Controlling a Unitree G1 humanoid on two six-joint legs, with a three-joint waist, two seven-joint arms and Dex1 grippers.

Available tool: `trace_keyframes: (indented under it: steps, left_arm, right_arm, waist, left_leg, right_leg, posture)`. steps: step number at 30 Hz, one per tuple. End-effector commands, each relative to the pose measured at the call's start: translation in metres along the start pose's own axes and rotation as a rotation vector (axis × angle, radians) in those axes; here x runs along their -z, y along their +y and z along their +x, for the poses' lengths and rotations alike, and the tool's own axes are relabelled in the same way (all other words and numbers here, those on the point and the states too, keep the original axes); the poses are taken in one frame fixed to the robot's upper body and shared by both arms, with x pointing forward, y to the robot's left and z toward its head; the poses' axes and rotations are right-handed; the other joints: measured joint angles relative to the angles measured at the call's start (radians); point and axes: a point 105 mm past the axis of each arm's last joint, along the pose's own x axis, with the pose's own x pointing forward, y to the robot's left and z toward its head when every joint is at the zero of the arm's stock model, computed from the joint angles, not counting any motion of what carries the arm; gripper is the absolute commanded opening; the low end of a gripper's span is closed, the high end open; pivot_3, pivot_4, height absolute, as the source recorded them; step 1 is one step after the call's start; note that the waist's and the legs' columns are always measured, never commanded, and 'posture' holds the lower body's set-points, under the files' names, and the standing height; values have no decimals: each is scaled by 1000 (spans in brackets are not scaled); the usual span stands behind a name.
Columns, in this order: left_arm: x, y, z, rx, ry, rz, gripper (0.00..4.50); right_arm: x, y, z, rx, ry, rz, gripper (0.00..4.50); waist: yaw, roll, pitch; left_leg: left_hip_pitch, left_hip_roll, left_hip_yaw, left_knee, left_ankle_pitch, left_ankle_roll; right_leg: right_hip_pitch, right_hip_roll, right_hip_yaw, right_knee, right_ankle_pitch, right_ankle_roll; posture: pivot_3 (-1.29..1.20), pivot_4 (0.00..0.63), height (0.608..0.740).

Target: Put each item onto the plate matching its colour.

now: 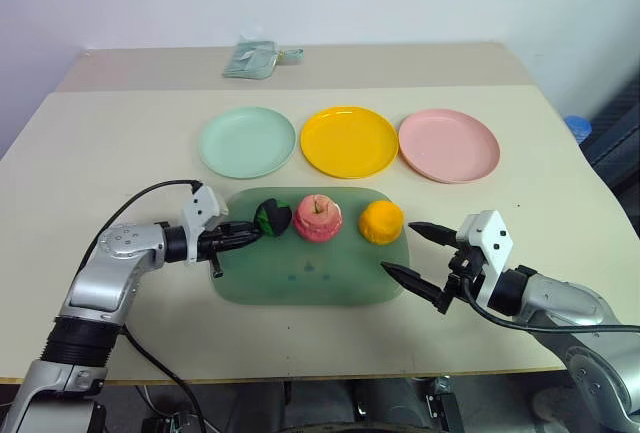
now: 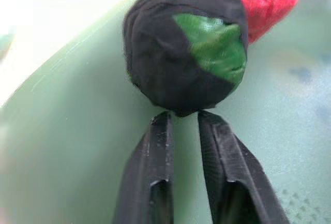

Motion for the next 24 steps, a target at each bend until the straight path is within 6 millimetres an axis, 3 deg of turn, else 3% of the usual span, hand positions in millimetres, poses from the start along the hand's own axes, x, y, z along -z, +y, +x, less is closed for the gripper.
trace_keyframes:
  steps: [1,4,10,16,21,24]
  left_arm:
    - [-14,6,-15,-22,-40,-9,661]
    - [-16,5,-22,-7,-23,-13,1455]
    - [-35,1,-19,21,-78,-2,4455]
    - [-34,-3,4,58,-42,44,4455]
    - [-31,4,26,18,-44,71,4455]
    - [-25,5,29,16,-46,76,4455]
  right_arm:
    - [-9,3,1,-10,-37,-33,4500]
    - [-9,2,2,-10,-40,-36,4500]
    - [-15,4,4,-19,-62,-46,4500]
    - [-17,6,7,-24,-73,-49,4500]
    - [-16,8,8,-23,-76,-45,4500]
    - [-16,9,8,-19,-77,-44,4500]
  waist:
    - [0,0,0]
    - [-1,0,0]
    - [2,0,0]
    - [2,0,0]
    - [2,0,0]
    - [-3,0,0]
  left_leg:
    - [0,0,0,0,0,0]
    - [0,0,0,0,0,0]
    - [0,0,0,0,0,0]
    - [0,0,0,0,0,0]
    - [0,-2,0,0,0,0]
    - [0,-2,0,0,0,0]
  right_leg:
    - [0,0,0,0,0,0]
    - [0,0,0,0,0,0]
    - [0,0,0,0,0,0]
    - [0,0,0,0,0,0]
    - [0,0,0,0,0,0]
    - [0,0,0,0,0,0]
  posture:
    - [0,150,740]
    - [0,150,740]
    - [0,150,740]
    - [0,150,740]
    - [0,150,740]
    - [0,150,740]
